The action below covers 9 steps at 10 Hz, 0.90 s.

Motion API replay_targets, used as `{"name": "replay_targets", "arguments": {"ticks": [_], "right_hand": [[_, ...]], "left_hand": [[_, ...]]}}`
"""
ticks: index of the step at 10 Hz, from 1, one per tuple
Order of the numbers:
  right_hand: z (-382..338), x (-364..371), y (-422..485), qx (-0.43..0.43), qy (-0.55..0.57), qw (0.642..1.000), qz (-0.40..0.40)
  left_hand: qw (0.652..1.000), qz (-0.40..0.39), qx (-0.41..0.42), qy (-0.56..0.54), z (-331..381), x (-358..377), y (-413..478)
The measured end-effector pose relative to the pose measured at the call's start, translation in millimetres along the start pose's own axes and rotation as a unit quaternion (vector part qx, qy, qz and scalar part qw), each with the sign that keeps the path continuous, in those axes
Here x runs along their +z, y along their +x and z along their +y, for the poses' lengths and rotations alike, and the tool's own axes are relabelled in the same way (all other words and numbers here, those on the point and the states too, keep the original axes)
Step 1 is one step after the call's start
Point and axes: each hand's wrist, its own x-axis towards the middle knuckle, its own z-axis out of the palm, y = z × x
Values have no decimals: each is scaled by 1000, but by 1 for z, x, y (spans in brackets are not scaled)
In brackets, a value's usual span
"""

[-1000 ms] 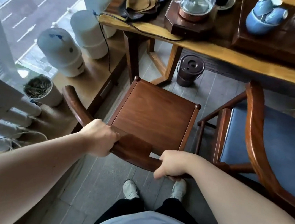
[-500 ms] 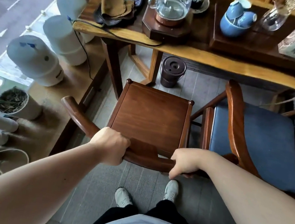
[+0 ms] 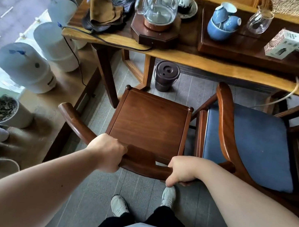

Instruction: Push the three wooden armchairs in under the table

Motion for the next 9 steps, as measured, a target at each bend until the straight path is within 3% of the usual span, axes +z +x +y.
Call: {"name": "replay_targets", "arguments": {"ticks": [5,6,7,8,9], "right_hand": [[42,-17,-11,25,14,1000,5],[39,-16,-15,28,-56,997,45],[40,-2,-19,6,-200,970,141],[39,10,-28,-51,-259,935,238],[42,19,-36,-109,-240,914,308]], "left_hand": [[999,17,-13,-28,31,-17,21],[999,30,-24,-25,30,-17,20],[998,43,-33,-39,33,-12,19],[998,57,-22,-35,33,-13,15],[996,86,8,22,30,-21,5]]}}
